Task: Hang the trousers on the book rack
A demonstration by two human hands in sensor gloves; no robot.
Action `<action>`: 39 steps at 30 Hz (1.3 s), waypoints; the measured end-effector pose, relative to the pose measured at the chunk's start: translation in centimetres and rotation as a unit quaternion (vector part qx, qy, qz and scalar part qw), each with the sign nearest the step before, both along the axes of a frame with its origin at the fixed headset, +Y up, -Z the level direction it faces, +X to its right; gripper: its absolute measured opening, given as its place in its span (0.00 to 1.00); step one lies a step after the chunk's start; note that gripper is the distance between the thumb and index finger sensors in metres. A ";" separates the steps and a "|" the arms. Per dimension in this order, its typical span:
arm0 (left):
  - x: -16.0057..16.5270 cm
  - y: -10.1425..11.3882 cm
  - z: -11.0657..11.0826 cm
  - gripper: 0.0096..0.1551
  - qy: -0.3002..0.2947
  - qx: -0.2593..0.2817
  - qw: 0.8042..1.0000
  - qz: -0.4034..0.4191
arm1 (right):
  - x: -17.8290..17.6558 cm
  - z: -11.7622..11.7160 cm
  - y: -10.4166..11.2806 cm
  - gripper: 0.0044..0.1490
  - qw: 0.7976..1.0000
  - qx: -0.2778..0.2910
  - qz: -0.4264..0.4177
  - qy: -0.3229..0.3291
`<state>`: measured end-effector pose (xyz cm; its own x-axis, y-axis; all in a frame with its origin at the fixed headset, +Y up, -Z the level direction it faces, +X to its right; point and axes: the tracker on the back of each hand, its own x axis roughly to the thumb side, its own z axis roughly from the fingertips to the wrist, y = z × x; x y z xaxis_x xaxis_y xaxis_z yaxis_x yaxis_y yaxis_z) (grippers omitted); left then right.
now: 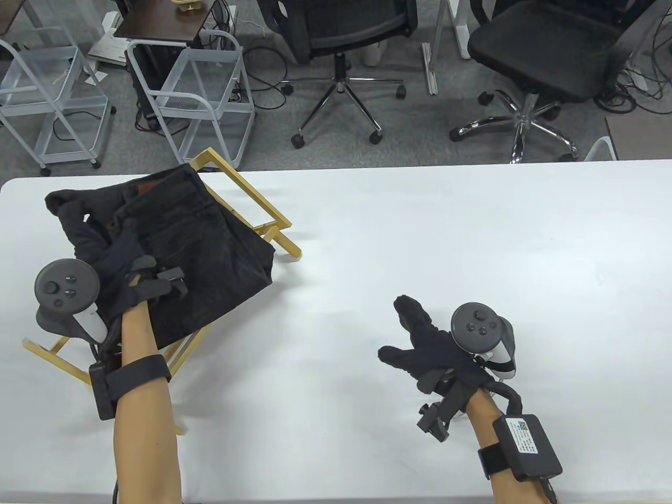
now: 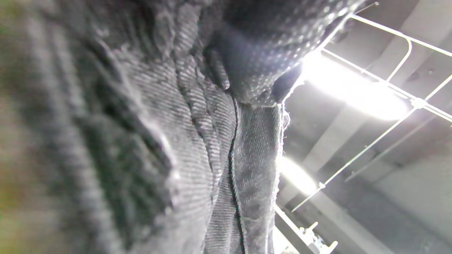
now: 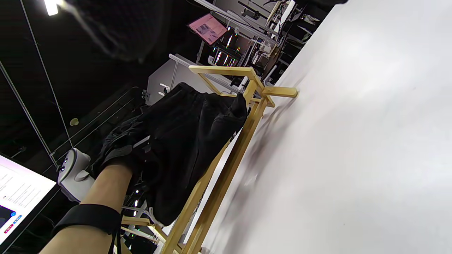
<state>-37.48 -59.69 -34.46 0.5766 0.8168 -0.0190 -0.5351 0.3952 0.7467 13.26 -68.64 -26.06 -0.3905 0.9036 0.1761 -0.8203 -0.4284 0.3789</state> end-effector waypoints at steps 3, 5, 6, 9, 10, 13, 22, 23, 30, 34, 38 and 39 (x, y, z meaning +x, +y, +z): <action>-0.6 -1.0 0.0 0.52 0.007 -0.009 1.000 0.024 | 0.0 0.0 0.0 0.67 1.000 -0.003 -0.005 0.001; -1.0 -1.6 0.1 0.52 0.013 -0.016 0.999 0.039 | 0.0 0.0 0.0 0.66 1.000 -0.002 -0.003 0.001; -1.2 -1.8 0.2 0.52 0.018 -0.022 0.999 0.043 | 0.0 0.0 0.0 0.66 1.000 -0.002 -0.003 0.001; -1.5 -2.3 0.2 0.52 0.026 -0.036 0.998 0.049 | -0.1 0.0 0.0 0.66 1.000 -0.005 -0.004 0.003; -1.6 -2.4 0.2 0.52 0.028 -0.039 0.998 0.049 | -0.1 0.0 0.0 0.66 1.000 -0.005 -0.002 0.004; -1.5 -2.5 0.2 0.52 0.043 -0.062 0.996 0.039 | -0.1 0.0 0.0 0.66 1.000 -0.004 -0.003 0.006; -1.1 -2.7 0.1 0.45 0.086 -0.137 0.987 0.004 | -0.2 0.0 0.0 0.66 1.000 -0.005 -0.006 0.011; -1.0 -2.6 0.1 0.43 0.089 -0.144 0.985 0.001 | -0.2 0.0 0.0 0.66 1.000 -0.005 -0.006 0.012; -0.5 -2.1 -0.3 0.44 0.116 -0.257 0.959 0.020 | -0.4 0.0 -0.1 0.66 1.000 -0.008 0.000 0.017; -0.5 -2.4 -0.5 0.55 0.084 -0.342 0.935 0.048 | -0.4 0.0 -0.1 0.67 1.000 -0.007 0.006 0.017; -0.5 -2.1 0.3 0.58 0.085 -0.330 0.939 0.057 | -0.5 -0.1 -0.2 0.67 1.000 -0.008 0.014 0.010; -0.5 -2.0 0.5 0.58 0.086 -0.320 0.942 0.059 | -0.6 -0.1 -0.3 0.67 1.000 -0.008 0.016 0.011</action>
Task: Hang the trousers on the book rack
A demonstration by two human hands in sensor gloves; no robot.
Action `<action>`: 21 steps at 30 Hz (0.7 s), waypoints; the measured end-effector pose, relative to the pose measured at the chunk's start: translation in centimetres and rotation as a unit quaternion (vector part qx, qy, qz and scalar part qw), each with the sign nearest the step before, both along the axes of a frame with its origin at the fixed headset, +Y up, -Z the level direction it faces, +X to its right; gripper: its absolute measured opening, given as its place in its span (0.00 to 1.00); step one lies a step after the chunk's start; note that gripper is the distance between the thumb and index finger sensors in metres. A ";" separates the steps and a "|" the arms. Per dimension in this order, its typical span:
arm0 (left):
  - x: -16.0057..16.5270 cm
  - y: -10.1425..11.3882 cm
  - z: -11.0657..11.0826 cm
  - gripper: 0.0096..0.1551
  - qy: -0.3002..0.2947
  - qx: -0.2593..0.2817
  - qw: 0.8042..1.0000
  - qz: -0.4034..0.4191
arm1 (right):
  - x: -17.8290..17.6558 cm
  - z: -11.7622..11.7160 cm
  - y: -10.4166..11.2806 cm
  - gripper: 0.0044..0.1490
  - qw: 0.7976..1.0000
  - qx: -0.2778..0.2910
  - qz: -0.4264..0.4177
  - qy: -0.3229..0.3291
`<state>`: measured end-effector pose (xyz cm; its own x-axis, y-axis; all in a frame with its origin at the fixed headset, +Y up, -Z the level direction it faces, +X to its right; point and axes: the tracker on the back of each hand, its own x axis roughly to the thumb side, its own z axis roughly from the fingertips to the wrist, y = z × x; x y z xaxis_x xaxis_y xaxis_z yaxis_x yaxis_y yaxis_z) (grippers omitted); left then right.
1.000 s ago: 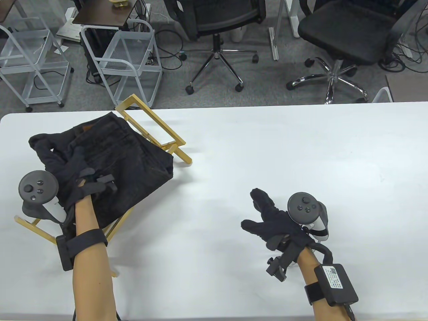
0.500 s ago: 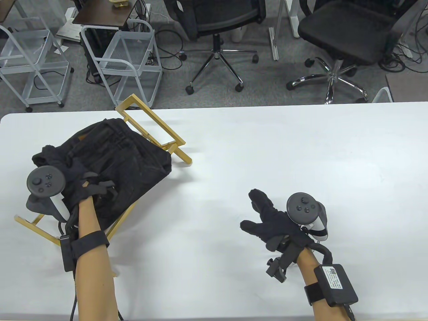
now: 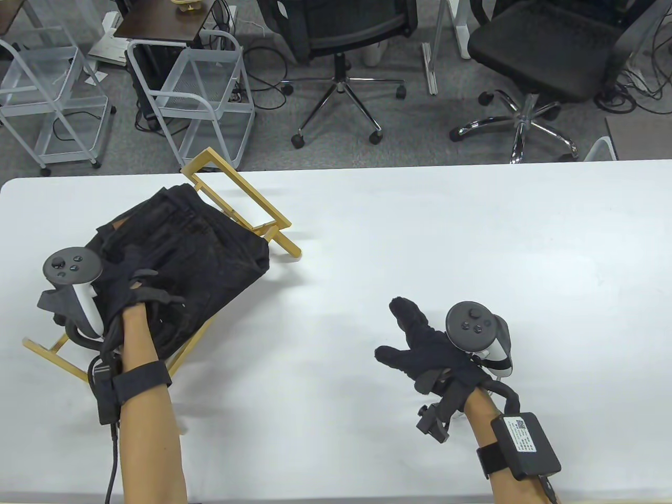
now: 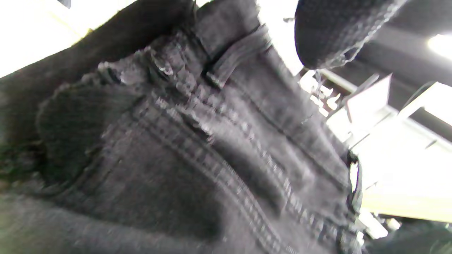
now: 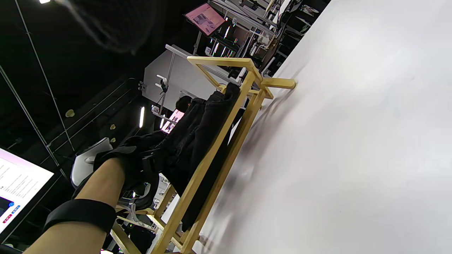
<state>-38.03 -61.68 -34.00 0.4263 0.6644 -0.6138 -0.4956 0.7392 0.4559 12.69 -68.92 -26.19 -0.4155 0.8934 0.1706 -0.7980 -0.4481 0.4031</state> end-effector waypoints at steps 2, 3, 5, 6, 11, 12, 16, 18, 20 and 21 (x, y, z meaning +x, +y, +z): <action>0.0 0.2 0.4 0.59 -0.017 0.001 1.000 0.012 | -0.2 0.0 -0.1 0.67 1.000 -0.001 0.004 0.002; 0.1 0.3 0.7 0.59 -0.029 0.003 0.999 0.017 | -0.3 0.1 -0.1 0.67 1.000 0.001 0.007 0.002; 0.5 0.5 1.1 0.59 -0.045 0.019 0.999 0.011 | -0.5 0.1 -0.1 0.67 1.000 0.003 0.013 0.004; 0.8 0.7 1.3 0.59 -0.067 0.036 0.997 0.008 | -0.6 0.2 -0.1 0.67 1.000 0.004 0.016 0.003; 3.3 1.7 2.4 0.60 -0.146 0.098 0.984 0.002 | -0.5 0.3 0.3 0.67 0.999 0.017 0.024 -0.013; 3.9 1.9 2.6 0.60 -0.165 0.115 0.980 -0.006 | -0.4 0.3 0.4 0.67 0.999 0.022 0.023 -0.019; 6.9 2.6 3.9 0.61 -0.234 0.157 0.958 -0.052 | -0.3 0.4 0.6 0.68 0.998 0.035 0.023 -0.036; 8.6 2.8 4.6 0.60 -0.277 0.183 0.941 -0.071 | -0.3 0.5 0.8 0.69 0.997 0.050 0.027 -0.047; 10.1 2.8 5.2 0.60 -0.317 0.214 0.920 -0.083 | -0.4 0.7 1.0 0.69 0.996 0.063 0.027 -0.051; 10.7 2.8 5.3 0.60 -0.325 0.219 0.916 -0.084 | -0.4 0.7 1.1 0.70 0.996 0.064 0.028 -0.052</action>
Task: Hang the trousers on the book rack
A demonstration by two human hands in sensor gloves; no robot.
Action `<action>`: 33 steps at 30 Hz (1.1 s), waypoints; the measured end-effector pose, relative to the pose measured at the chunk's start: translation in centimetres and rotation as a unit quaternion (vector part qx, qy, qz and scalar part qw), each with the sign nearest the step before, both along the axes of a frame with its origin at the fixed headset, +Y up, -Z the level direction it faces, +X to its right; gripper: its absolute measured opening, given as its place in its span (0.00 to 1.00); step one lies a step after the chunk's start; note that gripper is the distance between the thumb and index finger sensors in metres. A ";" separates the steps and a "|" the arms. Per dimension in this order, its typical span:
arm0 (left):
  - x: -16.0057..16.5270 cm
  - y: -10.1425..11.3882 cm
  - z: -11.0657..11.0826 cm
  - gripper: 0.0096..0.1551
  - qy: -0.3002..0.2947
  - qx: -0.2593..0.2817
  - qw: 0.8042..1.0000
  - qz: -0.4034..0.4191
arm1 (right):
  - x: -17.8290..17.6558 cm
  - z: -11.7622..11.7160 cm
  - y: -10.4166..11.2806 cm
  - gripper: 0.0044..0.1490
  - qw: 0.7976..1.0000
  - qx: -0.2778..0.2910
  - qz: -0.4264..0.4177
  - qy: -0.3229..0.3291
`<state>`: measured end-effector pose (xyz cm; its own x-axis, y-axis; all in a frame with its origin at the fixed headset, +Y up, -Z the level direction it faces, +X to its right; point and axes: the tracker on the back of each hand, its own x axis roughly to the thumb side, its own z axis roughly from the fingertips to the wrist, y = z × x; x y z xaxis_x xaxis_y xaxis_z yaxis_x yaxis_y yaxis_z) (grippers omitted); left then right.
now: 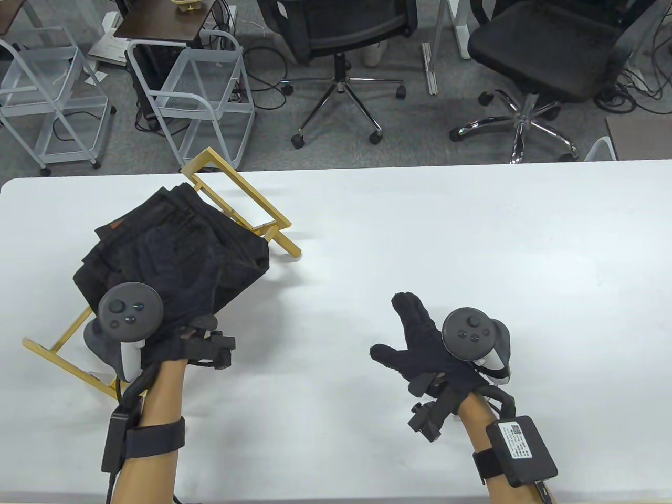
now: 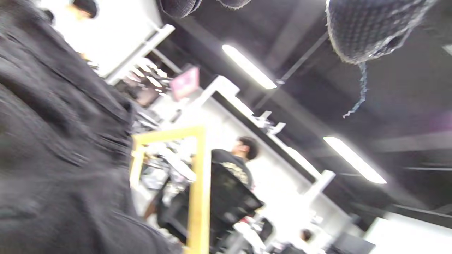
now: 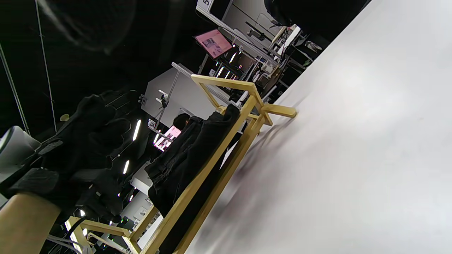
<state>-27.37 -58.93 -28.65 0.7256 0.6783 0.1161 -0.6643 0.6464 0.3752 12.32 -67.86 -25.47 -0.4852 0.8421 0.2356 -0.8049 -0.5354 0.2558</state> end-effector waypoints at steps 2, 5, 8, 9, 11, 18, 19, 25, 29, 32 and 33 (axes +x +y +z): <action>2.0 -0.3 0.7 0.60 -0.040 0.012 0.999 -0.020 | 0.0 0.1 0.1 0.70 1.000 0.004 0.005 0.001; 4.4 -0.8 1.5 0.60 -0.091 0.023 0.993 -0.071 | 0.0 0.2 0.3 0.71 1.000 0.018 0.011 -0.004; 6.6 -1.8 2.0 0.60 -0.148 -0.004 0.980 -0.133 | 0.1 0.3 0.5 0.71 0.999 0.037 0.019 -0.014; 7.3 -2.3 2.2 0.60 -0.166 -0.004 0.975 -0.145 | 0.1 0.4 0.6 0.71 0.998 0.048 0.026 -0.018; 8.7 -3.6 2.7 0.60 -0.196 0.002 0.966 -0.167 | 0.0 0.5 0.7 0.72 0.997 0.067 0.044 -0.024; 11.2 -6.7 3.4 0.60 -0.262 -0.032 0.936 -0.232 | -0.6 1.2 1.3 0.71 0.980 0.152 0.126 -0.038; 11.4 -7.0 3.5 0.60 -0.268 -0.032 0.935 -0.231 | -0.7 1.3 1.3 0.72 0.978 0.156 0.134 -0.041; 11.9 -7.6 3.8 0.60 -0.280 -0.025 0.932 -0.227 | -1.3 1.8 1.1 0.71 0.967 0.185 0.173 -0.041; 11.8 -8.3 3.8 0.60 -0.285 -0.044 0.929 -0.231 | -2.2 1.9 0.6 0.71 0.961 0.189 0.199 -0.033; 11.6 -8.5 3.8 0.60 -0.281 -0.039 0.931 -0.230 | -2.9 2.1 0.2 0.71 0.956 0.192 0.222 -0.023; 11.6 -8.6 3.7 0.60 -0.282 -0.040 0.931 -0.228 | -3.2 2.1 0.1 0.71 0.953 0.193 0.233 -0.020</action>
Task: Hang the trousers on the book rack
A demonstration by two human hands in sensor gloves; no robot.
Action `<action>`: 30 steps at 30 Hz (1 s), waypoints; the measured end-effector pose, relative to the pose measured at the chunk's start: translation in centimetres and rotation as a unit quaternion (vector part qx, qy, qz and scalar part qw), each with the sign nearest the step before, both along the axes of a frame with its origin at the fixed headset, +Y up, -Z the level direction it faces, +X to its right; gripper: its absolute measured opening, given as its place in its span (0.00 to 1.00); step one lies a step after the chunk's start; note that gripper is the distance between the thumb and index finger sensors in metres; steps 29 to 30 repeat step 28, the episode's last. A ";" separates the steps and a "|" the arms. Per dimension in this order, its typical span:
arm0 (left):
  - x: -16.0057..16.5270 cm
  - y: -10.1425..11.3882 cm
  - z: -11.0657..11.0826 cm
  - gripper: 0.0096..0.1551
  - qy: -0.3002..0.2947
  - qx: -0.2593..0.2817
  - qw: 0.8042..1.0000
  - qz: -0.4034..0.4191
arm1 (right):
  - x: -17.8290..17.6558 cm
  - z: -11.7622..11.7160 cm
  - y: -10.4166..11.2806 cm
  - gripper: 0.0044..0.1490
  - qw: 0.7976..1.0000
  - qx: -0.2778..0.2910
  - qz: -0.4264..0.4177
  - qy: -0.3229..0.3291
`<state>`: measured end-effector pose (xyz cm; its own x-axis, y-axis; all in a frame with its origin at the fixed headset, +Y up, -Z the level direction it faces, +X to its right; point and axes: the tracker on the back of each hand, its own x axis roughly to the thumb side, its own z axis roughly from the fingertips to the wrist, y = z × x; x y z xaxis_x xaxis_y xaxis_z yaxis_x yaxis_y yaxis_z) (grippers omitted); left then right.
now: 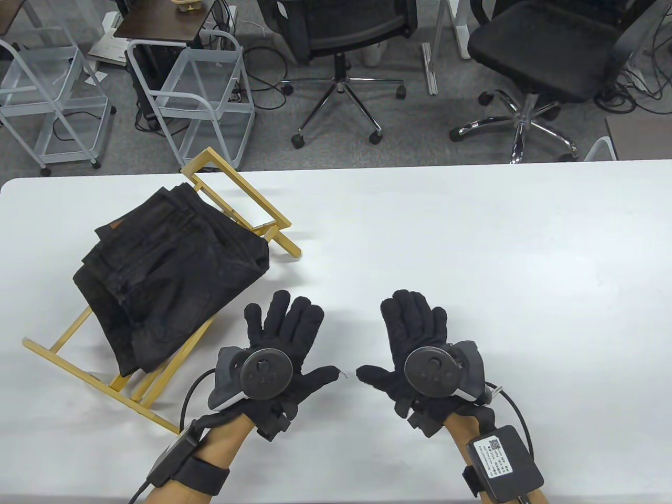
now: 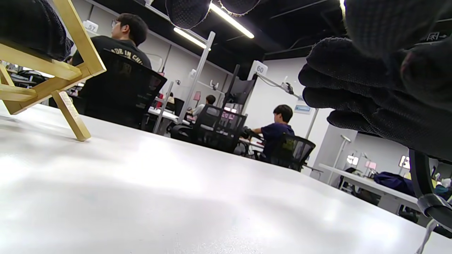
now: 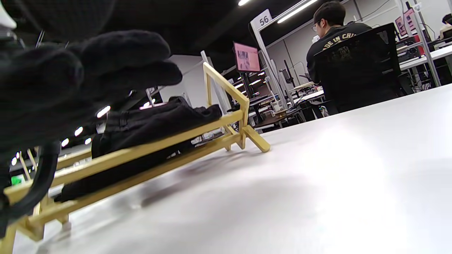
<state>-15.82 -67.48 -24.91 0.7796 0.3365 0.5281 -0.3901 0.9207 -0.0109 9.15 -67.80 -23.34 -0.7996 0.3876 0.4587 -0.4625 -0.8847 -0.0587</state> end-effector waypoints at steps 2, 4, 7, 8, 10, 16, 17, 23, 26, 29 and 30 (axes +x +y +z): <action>0.0 -0.2 0.0 0.60 -0.004 -0.006 1.000 0.001 | -0.3 0.0 -0.1 0.71 1.000 0.000 0.011 0.000; 0.0 -0.2 0.1 0.60 -0.006 -0.006 1.000 -0.001 | -0.3 0.0 -0.3 0.72 1.000 -0.003 0.012 -0.001; 0.3 -0.2 0.3 0.60 -0.010 0.002 1.000 -0.005 | -0.2 -0.2 -0.5 0.71 1.000 -0.006 0.020 -0.008; 0.3 -0.2 0.4 0.60 -0.010 0.005 1.000 -0.007 | -0.1 -0.2 -0.6 0.71 1.000 -0.009 0.023 -0.009; 0.4 -0.2 0.5 0.60 -0.012 0.006 1.000 -0.007 | 0.0 -0.3 -0.7 0.71 1.000 -0.012 0.023 -0.011; 0.4 -0.2 0.6 0.60 -0.010 0.006 1.000 -0.007 | 0.0 -0.2 -0.8 0.71 0.999 -0.017 0.025 -0.011; 0.4 -0.3 0.6 0.60 -0.009 0.005 1.000 -0.007 | 0.0 -0.2 -0.8 0.71 0.999 -0.017 0.025 -0.010; 0.2 -0.2 0.6 0.60 -0.001 0.001 1.000 -0.004 | -0.2 -0.1 -0.8 0.71 0.999 -0.018 0.028 -0.008; 0.2 -0.3 0.6 0.60 0.000 0.001 1.000 -0.005 | -0.1 -0.1 -0.9 0.71 0.999 -0.020 0.030 -0.010; 0.2 -0.3 0.6 0.60 0.001 0.000 1.000 -0.006 | -0.1 -0.3 -0.9 0.70 0.999 -0.026 0.032 -0.012; 0.2 -0.3 0.6 0.60 0.001 0.000 1.000 -0.006 | -0.1 -0.3 -0.9 0.70 0.999 -0.026 0.032 -0.012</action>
